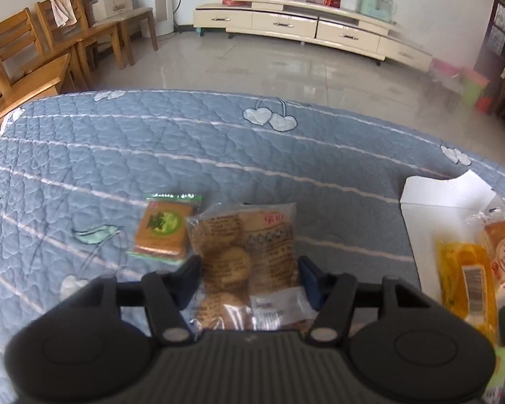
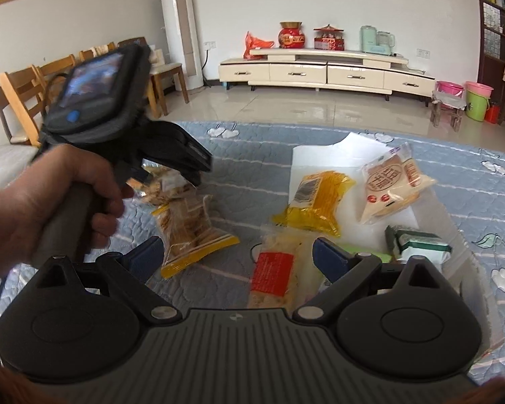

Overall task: Organize snacks
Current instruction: 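Grasp the round-cookie bag with the left tool while the right tool grasps the cracker bag, then carry the cookie bag with the left tool while the right tool carries the cracker bag to the tray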

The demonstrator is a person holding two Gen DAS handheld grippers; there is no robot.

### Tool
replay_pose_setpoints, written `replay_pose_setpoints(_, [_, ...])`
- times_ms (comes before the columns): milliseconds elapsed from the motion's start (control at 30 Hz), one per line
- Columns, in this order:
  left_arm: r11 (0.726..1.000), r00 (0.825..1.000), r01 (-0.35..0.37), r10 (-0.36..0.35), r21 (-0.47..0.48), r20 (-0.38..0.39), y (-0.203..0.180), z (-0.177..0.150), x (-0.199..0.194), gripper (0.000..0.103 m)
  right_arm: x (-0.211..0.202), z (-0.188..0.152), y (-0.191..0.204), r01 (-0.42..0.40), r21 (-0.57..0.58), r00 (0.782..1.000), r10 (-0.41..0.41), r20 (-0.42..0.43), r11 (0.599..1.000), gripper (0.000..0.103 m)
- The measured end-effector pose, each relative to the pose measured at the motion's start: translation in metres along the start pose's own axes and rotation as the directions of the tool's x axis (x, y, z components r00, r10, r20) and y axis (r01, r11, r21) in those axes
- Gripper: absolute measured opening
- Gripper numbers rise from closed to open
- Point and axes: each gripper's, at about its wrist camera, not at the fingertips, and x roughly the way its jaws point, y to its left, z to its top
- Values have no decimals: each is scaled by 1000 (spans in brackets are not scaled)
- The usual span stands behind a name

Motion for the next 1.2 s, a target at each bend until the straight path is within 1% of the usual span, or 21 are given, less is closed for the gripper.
replay_pose_setpoints(67, [1000,1000,-2,3,-10,31,15,-3,-14,60,5,0,4,-11,-17,1000,10,-19,1000,103])
replay_pose_setpoints(133, [1000,997,-14,15,-21,70,34,-8,-33,60,11,1,10,-40,-40,998,38,-41,998,103])
replay_pose_setpoints(200, [999,994,-34,37,-27,106,52,-18,-52,60,18,3,18,-73,-71,996,69,-58,995,103])
replay_pose_setpoints(300, [998,988,-65,67,-24,136,76,-36,-75,60,36,11,30,-118,-105,990,109,-90,987,103])
replay_pose_setpoints(367, [996,985,-88,89,-13,151,88,-48,-87,60,52,18,36,-121,-131,988,106,-112,984,103])
replay_pose_setpoints(500, [995,985,-92,95,-31,144,107,-69,-96,60,91,29,44,-104,-168,983,76,-165,980,103])
replay_pose_setpoints(567, [994,983,-107,111,-31,144,109,-77,-96,60,108,33,45,-85,-166,981,54,-186,982,103])
replay_pose_setpoints(667, [995,986,-95,99,-38,134,110,-83,-95,60,127,34,46,-91,-143,970,55,-236,985,103])
replay_pose_setpoints(700, [995,986,-94,99,-41,134,110,-83,-95,60,131,33,48,-81,-147,967,42,-249,986,97])
replay_pose_setpoints(733, [995,985,-96,101,-40,137,108,-83,-95,60,134,31,49,-74,-145,966,35,-257,987,73])
replay_pose_setpoints(767, [994,985,-98,103,-42,141,107,-84,-97,60,132,29,47,-69,-136,967,33,-253,988,67])
replay_pose_setpoints(800, [995,984,-94,100,-45,146,107,-84,-98,60,129,28,47,-64,-132,971,31,-238,989,60])
replay_pose_setpoints(833, [995,984,-92,98,-48,150,106,-84,-100,60,125,28,47,-61,-127,972,30,-233,990,58])
replay_pose_setpoints(933, [994,978,-106,111,-42,174,102,-89,-110,60,110,23,45,-46,-129,980,20,-196,991,57])
replay_pose_setpoints(1033, [994,976,-99,106,-48,189,99,-93,-120,60,86,23,41,-46,-104,987,29,-157,994,57])
replay_pose_setpoints(1200, [995,972,-92,100,-45,212,91,-102,-140,60,35,22,38,-41,-91,996,34,-86,995,57])
